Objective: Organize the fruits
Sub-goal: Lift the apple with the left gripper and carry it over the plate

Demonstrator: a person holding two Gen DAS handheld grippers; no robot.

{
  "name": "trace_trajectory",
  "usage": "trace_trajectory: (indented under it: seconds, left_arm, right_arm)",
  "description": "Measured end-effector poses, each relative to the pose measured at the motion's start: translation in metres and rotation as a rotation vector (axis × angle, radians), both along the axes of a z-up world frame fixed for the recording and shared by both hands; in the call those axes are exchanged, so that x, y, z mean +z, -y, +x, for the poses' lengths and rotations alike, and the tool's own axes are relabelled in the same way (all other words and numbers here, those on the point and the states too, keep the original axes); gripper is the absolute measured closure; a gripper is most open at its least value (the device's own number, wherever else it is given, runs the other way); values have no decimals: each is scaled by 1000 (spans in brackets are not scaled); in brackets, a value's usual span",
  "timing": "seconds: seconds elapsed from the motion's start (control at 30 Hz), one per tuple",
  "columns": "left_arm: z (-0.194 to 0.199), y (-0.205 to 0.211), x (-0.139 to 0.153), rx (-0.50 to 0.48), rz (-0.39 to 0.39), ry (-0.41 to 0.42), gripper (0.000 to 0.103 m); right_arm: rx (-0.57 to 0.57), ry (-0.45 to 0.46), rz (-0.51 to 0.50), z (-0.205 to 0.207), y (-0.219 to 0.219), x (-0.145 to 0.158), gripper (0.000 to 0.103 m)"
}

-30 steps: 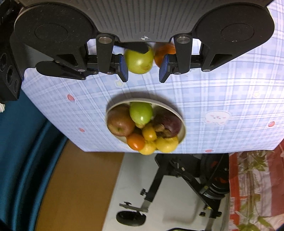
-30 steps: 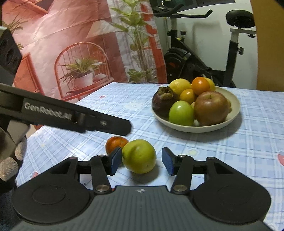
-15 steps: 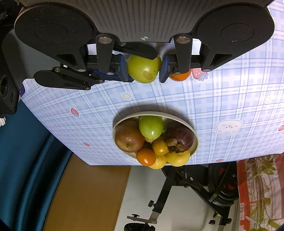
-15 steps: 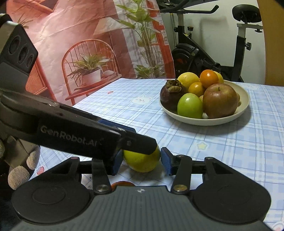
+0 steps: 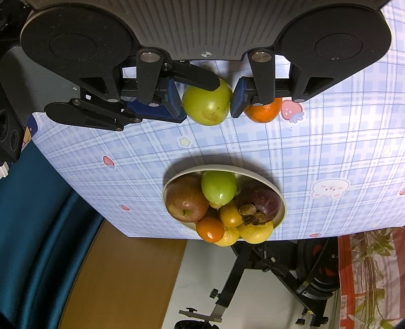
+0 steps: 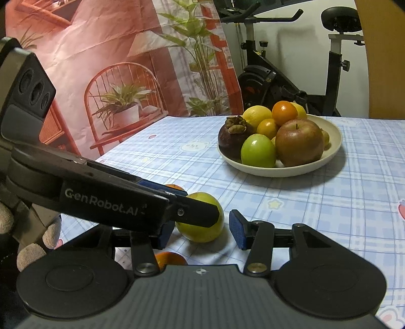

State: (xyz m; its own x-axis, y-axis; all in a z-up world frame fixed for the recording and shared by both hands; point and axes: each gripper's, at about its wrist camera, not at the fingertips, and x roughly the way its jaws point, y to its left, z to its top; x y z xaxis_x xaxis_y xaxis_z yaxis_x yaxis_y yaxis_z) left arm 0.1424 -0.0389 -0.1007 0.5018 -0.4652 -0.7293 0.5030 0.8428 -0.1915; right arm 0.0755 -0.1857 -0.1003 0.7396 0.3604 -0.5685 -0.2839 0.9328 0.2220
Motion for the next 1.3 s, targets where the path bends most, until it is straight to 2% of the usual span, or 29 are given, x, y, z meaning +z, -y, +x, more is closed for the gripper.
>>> trace_trajectory:
  seconds: [0.13, 0.33, 0.43, 0.77, 1.07, 1.3]
  left_arm:
    - [-1, 0, 0, 3, -2, 1, 58]
    - [-1, 0, 0, 4, -2, 3, 58]
    - [-1, 0, -1, 8, -10, 0, 58]
    - [2, 4, 7, -7, -36, 24, 58]
    - [27, 12, 24, 2, -112, 50, 58]
    - [64, 20, 37, 18, -156, 69, 58]
  right_arm:
    - [6, -14, -5, 1, -3, -2, 48]
    - [27, -52, -32, 7, -8, -7, 48]
    - [32, -39, -23, 4, -7, -7, 54]
    - [1, -13, 2, 0, 0, -1, 54]
    - [-48, 39, 26, 14, 14, 20, 54]
    - [-54, 93, -25, 43, 22, 38, 54]
